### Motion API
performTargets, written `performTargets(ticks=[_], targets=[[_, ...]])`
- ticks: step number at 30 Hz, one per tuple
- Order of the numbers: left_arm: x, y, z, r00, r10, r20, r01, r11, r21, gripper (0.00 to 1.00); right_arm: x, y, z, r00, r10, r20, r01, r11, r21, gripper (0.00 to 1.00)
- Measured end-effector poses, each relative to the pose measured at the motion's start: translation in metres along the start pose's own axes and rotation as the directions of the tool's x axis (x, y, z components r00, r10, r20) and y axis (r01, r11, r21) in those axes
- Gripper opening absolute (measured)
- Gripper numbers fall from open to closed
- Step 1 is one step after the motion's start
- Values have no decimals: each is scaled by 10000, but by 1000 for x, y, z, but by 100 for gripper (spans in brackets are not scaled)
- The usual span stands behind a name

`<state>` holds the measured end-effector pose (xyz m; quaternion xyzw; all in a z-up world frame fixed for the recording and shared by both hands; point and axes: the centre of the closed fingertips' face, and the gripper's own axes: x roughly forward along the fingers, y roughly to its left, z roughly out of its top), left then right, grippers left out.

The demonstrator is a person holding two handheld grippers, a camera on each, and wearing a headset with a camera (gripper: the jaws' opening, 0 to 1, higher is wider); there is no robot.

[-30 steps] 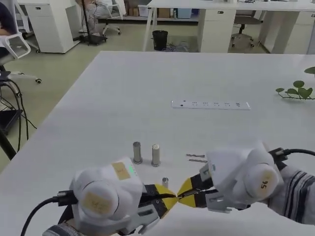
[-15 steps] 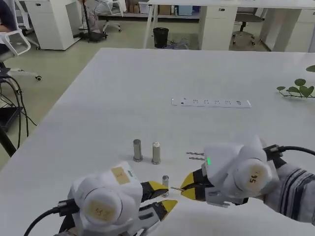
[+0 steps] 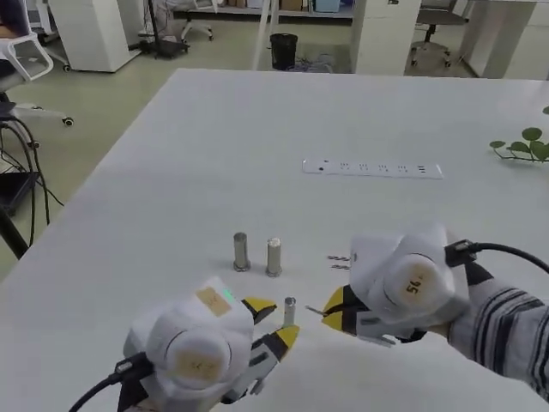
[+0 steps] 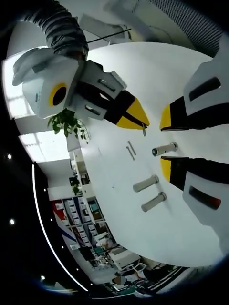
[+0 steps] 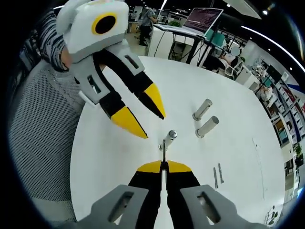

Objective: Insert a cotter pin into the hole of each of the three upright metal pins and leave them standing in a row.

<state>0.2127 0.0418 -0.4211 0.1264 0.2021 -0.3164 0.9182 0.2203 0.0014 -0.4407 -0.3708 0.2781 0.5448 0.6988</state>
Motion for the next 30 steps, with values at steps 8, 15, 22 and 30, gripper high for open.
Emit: performTargets(ticks=[8,15,22,30], targets=[[15,10,-13,9978,553,-367,-567,9977,-375,19,11,-9,-9,9993,-66,-374,100,9958,909,0],[29,11,-22,9952,674,-705,-708,9964,-475,19,18,-10,-16,9979,71,-651,17,9908,1351,0],[42,10,-28,9928,656,-1005,-720,9955,-614,18,22,-6,-14,9978,254,-612,-165,9898,1414,0],[49,9,-34,9921,433,-1180,-562,9925,-1082,15,26,-5,-9,9984,229,-520,-162,9919,1258,0]])
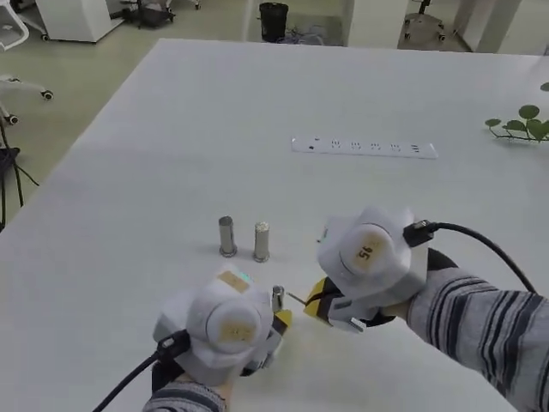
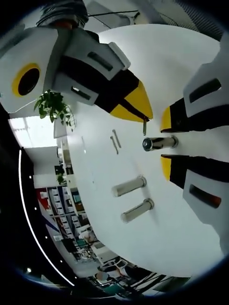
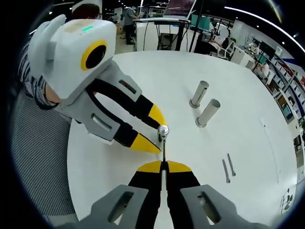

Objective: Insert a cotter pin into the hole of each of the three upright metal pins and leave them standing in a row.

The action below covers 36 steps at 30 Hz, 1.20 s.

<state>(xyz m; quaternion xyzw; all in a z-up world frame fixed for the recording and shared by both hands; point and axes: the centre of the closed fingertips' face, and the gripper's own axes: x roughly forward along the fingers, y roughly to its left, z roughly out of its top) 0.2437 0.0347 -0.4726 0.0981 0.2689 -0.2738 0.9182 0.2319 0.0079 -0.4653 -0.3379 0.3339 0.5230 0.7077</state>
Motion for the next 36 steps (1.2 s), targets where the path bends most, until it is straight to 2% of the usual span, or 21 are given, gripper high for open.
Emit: performTargets(ticks=[4,14,20,24,25,26,28,36], targets=[[2,2,-3,9999,54,-88,-56,9998,-186,12,2,1,1,10000,40,49,-40,10000,-27,0],[4,0,-3,10000,-45,-62,45,9999,-126,6,4,0,4,9999,92,51,-92,10000,-37,0],[5,-1,-3,10000,-33,-22,33,10000,-66,5,5,0,6,9999,117,-55,-118,9997,-191,0],[5,-1,-4,10000,45,37,-46,10000,64,5,6,0,6,9990,186,-408,-205,9988,-453,0],[5,-1,-4,10000,74,40,-74,10000,23,5,6,0,7,9988,192,-450,-215,9985,-513,0],[5,-1,-4,9999,163,36,-161,9991,-387,5,5,0,6,9977,221,-642,-269,9968,-750,0],[5,-1,-4,9999,141,18,-140,9994,-308,5,3,-1,7,9964,180,-829,-263,9946,-1001,0],[5,0,-4,9998,219,27,-218,9993,-291,5,-2,0,8,9943,322,-1021,-409,9956,-842,0]])
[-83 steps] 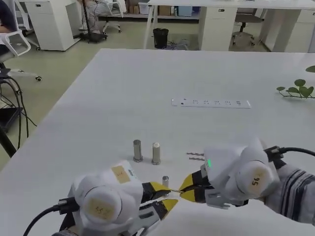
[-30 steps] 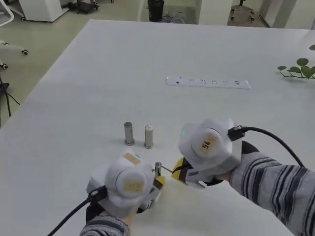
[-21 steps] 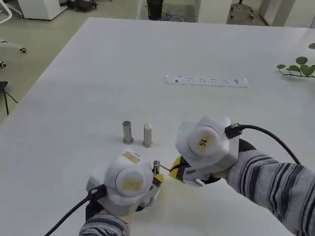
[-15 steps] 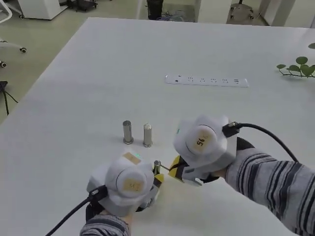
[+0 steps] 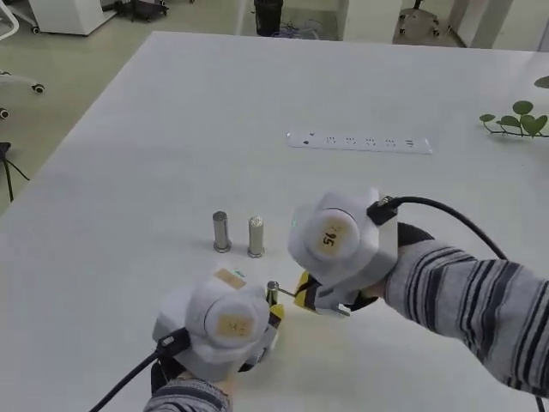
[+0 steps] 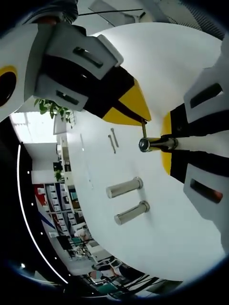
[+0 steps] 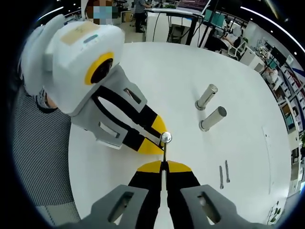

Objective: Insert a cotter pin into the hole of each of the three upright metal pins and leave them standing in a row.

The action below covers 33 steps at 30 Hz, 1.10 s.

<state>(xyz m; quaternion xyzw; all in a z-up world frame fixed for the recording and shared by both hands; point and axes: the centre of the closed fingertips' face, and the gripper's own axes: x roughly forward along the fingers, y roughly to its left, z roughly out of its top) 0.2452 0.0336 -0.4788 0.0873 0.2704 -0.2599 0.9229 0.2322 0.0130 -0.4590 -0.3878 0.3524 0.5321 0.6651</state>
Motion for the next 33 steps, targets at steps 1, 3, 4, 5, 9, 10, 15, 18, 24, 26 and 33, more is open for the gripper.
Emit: performTargets(ticks=[1,3,4,5,9,10,15,18,24,26,33], targets=[[0,0,0,10000,4,-7,-4,10000,-10,5,-1,0,0,10000,-11,-1,11,10000,40,0],[0,0,0,10000,30,-15,-30,10000,-19,5,-5,-1,3,10000,-21,62,20,9999,153,0],[0,0,0,10000,55,-8,-55,10000,11,5,-7,-1,4,9999,-22,120,20,9999,170,0],[0,0,0,10000,64,3,-64,10000,20,5,-8,-1,6,9997,-17,230,12,9998,215,0],[0,0,0,10000,64,8,-64,10000,38,5,-7,0,9,9994,-34,336,30,9999,146,0],[0,0,0,10000,56,10,-56,10000,43,5,-6,0,10,9994,-38,358,34,9999,118,0],[0,0,0,10000,87,7,-87,10000,34,5,-3,-1,15,9989,-120,463,126,9998,-135,0],[0,0,0,9999,122,-1,-122,9999,-39,5,-2,-2,17,9987,-129,500,141,9996,-242,0],[0,0,0,9998,188,-2,-188,9997,-173,5,0,-2,21,9972,-128,734,145,9997,-215,0],[0,0,0,9998,220,-10,-220,9996,-185,5,-1,-1,21,9970,-121,759,139,9996,-230,0],[0,0,0,9996,275,-25,-275,9994,-210,5,-8,0,16,9957,-38,920,34,10000,43,4]])
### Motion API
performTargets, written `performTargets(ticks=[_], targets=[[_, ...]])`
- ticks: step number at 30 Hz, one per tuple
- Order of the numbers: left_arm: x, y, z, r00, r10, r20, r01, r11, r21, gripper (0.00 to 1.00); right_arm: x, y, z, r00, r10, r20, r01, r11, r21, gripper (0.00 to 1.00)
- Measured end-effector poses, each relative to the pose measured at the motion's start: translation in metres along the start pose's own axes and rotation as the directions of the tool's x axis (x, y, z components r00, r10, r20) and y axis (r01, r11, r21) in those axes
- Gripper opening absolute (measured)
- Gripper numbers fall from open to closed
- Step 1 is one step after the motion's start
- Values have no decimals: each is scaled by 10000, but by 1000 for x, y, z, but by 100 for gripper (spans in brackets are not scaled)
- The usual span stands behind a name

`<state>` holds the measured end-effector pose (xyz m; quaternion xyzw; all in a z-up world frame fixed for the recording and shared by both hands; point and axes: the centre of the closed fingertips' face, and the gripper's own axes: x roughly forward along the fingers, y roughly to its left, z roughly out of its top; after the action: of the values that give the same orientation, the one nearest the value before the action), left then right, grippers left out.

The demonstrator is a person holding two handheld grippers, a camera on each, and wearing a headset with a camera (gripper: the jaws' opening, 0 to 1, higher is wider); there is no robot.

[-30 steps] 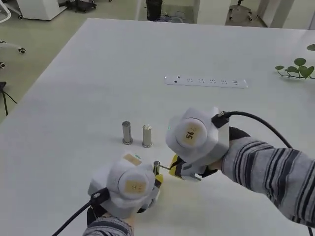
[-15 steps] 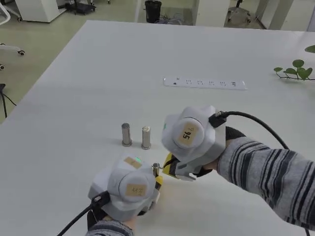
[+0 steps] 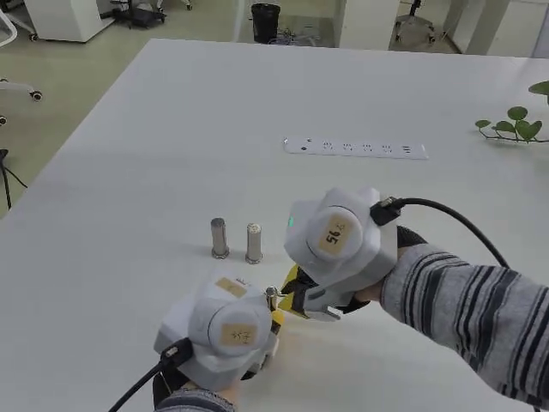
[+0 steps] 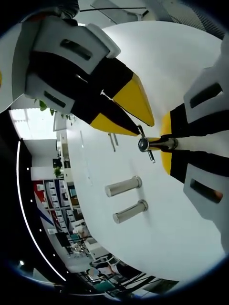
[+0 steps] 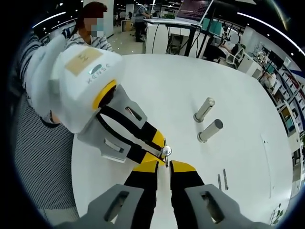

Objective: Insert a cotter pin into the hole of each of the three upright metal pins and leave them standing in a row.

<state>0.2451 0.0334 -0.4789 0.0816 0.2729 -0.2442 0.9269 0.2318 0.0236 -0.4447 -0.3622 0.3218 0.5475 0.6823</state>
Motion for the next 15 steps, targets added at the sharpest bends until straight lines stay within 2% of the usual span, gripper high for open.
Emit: performTargets(ticks=[4,7,15], targets=[[0,0,0,10000,24,6,-24,10000,22,5,-2,-2,-4,10000,-86,-7,86,10000,16,3],[0,0,0,10000,35,6,-35,10000,15,5,-3,-1,-1,9996,-21,264,21,10000,16,1],[1,0,0,10000,87,-12,-87,10000,46,5,1,-2,2,9996,-89,278,93,9999,-109,0]])
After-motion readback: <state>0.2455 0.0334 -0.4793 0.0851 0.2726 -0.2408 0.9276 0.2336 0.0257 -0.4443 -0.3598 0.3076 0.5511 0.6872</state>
